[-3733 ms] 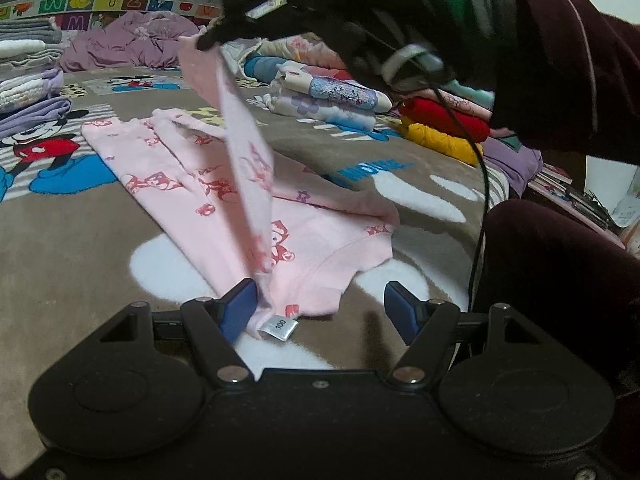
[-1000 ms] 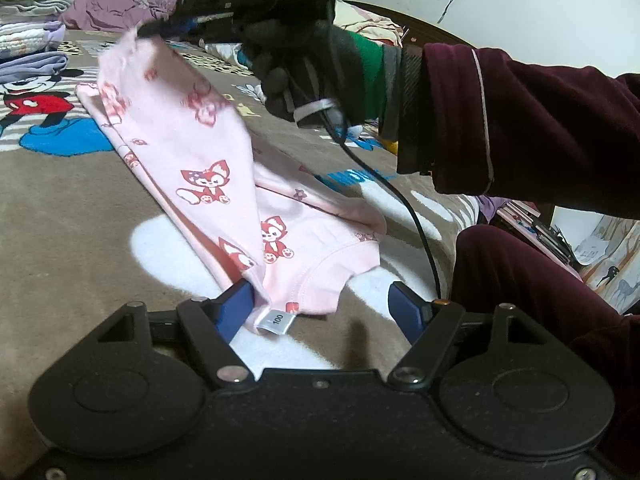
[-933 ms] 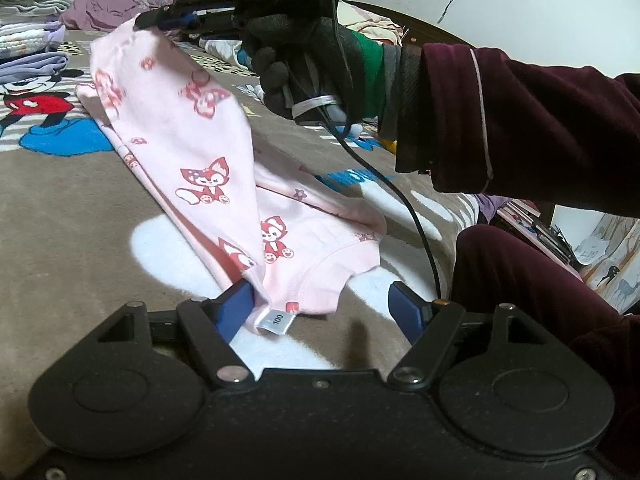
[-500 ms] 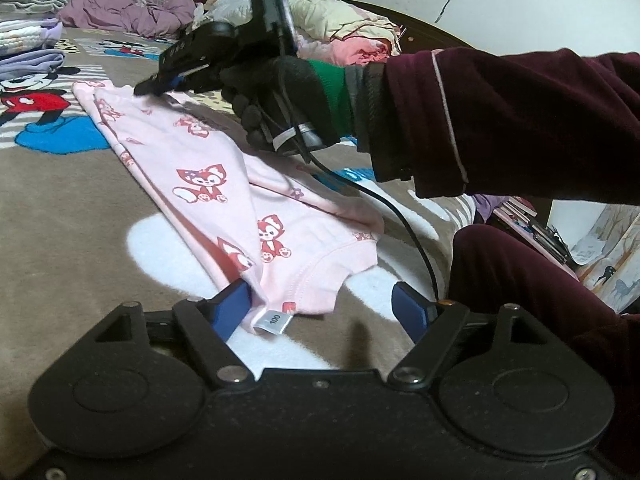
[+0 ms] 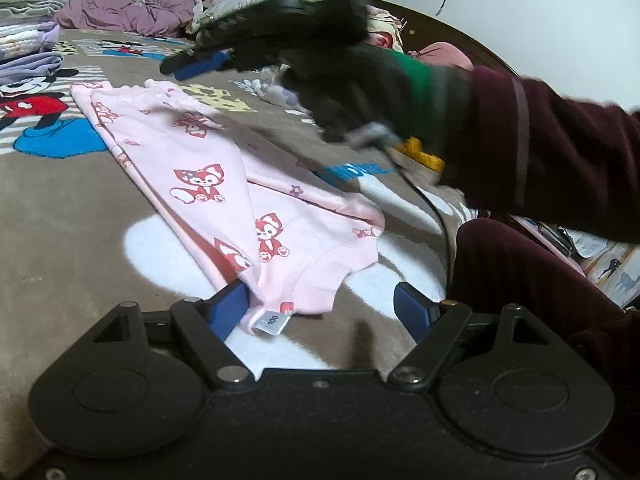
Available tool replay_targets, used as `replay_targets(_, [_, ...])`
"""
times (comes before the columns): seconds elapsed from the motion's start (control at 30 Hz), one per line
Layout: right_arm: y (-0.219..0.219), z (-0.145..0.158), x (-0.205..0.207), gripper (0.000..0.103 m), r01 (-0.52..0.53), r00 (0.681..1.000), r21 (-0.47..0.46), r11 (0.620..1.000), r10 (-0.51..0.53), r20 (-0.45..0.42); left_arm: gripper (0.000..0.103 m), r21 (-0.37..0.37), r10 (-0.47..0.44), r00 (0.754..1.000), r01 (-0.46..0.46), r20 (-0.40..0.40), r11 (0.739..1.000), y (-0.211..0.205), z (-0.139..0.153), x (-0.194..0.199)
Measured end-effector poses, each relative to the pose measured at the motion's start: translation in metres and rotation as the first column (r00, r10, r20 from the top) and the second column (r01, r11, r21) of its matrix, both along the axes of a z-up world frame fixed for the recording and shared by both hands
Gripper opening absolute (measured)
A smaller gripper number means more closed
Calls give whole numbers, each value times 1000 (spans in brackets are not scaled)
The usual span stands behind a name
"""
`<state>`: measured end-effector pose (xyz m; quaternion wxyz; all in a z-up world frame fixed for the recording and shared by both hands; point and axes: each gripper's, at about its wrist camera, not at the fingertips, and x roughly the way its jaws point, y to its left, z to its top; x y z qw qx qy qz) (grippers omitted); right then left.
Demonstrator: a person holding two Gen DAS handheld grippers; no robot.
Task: Fold clothes
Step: 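Open the right gripper and withdraw it from the folded garment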
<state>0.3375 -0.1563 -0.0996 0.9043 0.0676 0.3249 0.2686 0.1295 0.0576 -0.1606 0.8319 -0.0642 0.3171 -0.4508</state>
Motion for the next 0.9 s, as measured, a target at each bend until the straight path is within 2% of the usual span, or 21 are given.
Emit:
replay_targets(0.13, [10,-2,-48,23,-100,995,-26,995,100,-14,80,18,6,1000,-6,4,1000,-3,1,-1])
replay_targets(0.17, [14,-8,-58,23,-121,993,-56,991,120,-25,81,23,6,1000,-6,6,1000,-4,2,-1])
replay_targets(0.23, [26,-31,-66,25,-154,988,-189,970,147,-55,81,39,7,1000,-7,7,999,-5,4,-2])
replay_targets(0.27, [27,-36,-68,25,-155,988,-205,966,148,-50,81,52,7,1000,-8,8,999,-5,6,-3])
replay_targets(0.43, [14,-13,-84,27,-117,993,-94,989,118,3,81,119,-7,998,-1,62,993,4,28,-21])
replay_targets(0.57, [3,3,-107,27,-130,990,-64,989,132,38,81,67,75,987,-85,140,994,10,44,-22])
replay_targets(0.63, [-3,3,-119,27,-116,992,-66,991,119,43,81,71,81,986,-92,144,993,-2,43,-15])
replay_targets(0.7, [-13,0,-130,27,-84,996,-18,996,84,28,81,76,88,985,-100,147,992,-15,41,-7])
replay_targets(0.8, [-33,-8,-147,27,-17,1000,29,999,16,6,81,239,50,997,-62,56,969,-42,13,5])
replay_targets(0.83, [-39,-11,-154,27,1,1000,33,999,-1,1,84,267,30,994,-57,106,962,-48,11,-1])
replay_targets(0.9, [-54,-14,-167,28,23,1000,28,999,-24,7,88,306,1,990,-45,142,951,-55,15,-7])
